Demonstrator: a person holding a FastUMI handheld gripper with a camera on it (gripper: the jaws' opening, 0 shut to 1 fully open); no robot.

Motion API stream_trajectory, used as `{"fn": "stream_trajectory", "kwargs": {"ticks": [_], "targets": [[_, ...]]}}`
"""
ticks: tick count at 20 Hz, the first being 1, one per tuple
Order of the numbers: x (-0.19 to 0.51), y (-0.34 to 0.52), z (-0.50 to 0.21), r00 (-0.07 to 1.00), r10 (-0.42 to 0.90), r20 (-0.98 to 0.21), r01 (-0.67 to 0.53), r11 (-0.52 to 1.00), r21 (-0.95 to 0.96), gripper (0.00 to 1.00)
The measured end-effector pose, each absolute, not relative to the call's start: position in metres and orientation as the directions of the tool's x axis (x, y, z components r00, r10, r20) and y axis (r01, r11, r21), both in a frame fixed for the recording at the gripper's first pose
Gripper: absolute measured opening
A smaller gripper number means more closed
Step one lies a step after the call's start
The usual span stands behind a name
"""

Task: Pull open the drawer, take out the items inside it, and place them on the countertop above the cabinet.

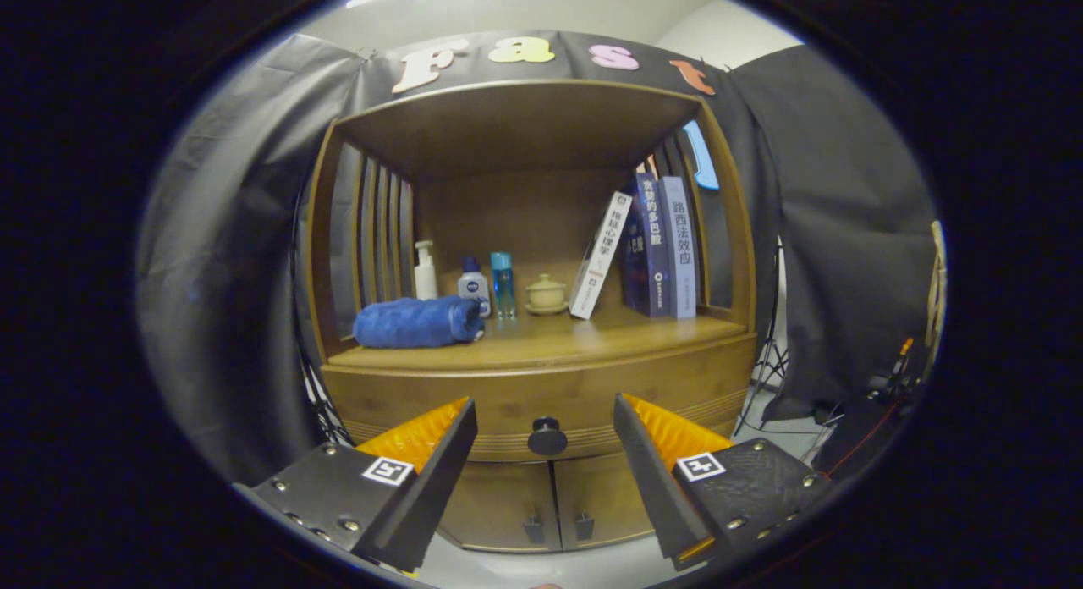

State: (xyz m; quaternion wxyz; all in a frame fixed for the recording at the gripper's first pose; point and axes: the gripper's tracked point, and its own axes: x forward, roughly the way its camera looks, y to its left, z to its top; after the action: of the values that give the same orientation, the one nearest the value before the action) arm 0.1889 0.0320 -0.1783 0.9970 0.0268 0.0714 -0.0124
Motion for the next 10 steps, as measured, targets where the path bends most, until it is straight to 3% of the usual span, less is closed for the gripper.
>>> {"fn": "stream_trajectory", "kwargs": {"ticks": [4,10], "targets": [[0.205,0.031,-0.195,0.99,-0.032,-0.141,0.039,0.998,0.046,0.97],[0.235,0.052,-0.24,0.969,0.018,-0.247,-0.007,0.999,0.045,0.94]]}}
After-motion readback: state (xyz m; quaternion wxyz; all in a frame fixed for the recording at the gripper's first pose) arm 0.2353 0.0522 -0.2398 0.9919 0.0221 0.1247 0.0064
